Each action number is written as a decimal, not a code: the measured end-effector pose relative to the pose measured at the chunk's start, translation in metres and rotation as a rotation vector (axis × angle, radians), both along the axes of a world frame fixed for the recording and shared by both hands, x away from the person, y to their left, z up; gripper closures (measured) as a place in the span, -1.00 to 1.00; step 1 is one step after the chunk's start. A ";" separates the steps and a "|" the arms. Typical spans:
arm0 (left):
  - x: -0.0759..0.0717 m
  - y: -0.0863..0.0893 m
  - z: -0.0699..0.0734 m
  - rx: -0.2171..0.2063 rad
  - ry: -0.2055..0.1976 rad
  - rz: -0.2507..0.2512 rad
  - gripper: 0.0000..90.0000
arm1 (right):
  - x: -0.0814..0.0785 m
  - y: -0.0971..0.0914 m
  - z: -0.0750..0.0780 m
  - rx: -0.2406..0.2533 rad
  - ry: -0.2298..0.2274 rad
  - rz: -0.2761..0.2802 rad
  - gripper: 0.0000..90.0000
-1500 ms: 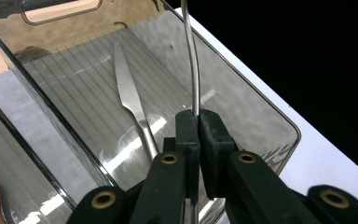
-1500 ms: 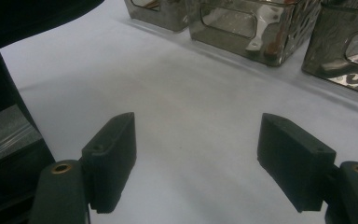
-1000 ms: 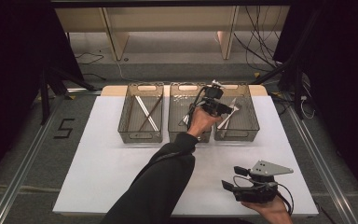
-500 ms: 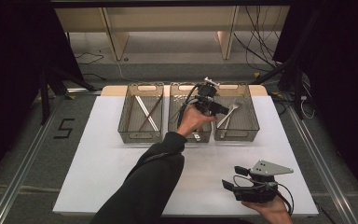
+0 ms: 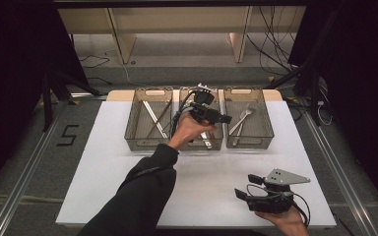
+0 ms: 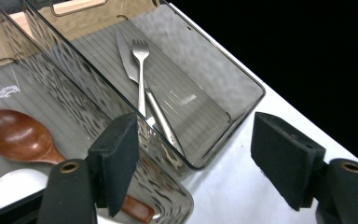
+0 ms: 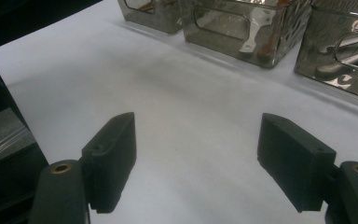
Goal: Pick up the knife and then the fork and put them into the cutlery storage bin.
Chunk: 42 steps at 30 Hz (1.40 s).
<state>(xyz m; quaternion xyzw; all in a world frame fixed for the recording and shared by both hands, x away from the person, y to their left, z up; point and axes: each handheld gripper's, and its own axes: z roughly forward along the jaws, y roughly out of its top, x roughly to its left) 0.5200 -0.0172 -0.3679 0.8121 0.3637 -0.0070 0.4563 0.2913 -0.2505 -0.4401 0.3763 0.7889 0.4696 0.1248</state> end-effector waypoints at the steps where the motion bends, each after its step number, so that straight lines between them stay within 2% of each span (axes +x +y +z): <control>1: -0.002 0.002 0.001 0.000 -0.005 -0.003 -0.32 | 0.001 0.000 0.000 0.003 -0.003 -0.002 -0.35; 6: -0.008 0.013 0.001 0.004 -0.017 -0.006 -0.36 | 0.001 0.000 -0.001 0.001 -0.004 -0.007 -0.35; 12: -0.015 0.025 -0.003 -0.017 -0.017 0.002 -0.39 | 0.001 -0.001 -0.001 0.007 -0.005 -0.015 -0.35; 21: -0.028 0.039 -0.007 -0.028 -0.033 -0.014 -0.43 | 0.002 -0.003 -0.003 0.015 -0.003 -0.025 -0.35; 31: -0.050 0.057 -0.007 -0.059 -0.072 -0.020 -0.46 | 0.002 -0.005 -0.003 0.025 -0.005 -0.034 -0.35; 42: -0.075 0.082 -0.011 -0.055 -0.105 -0.020 -0.52 | 0.002 -0.006 -0.004 0.037 -0.008 -0.040 -0.36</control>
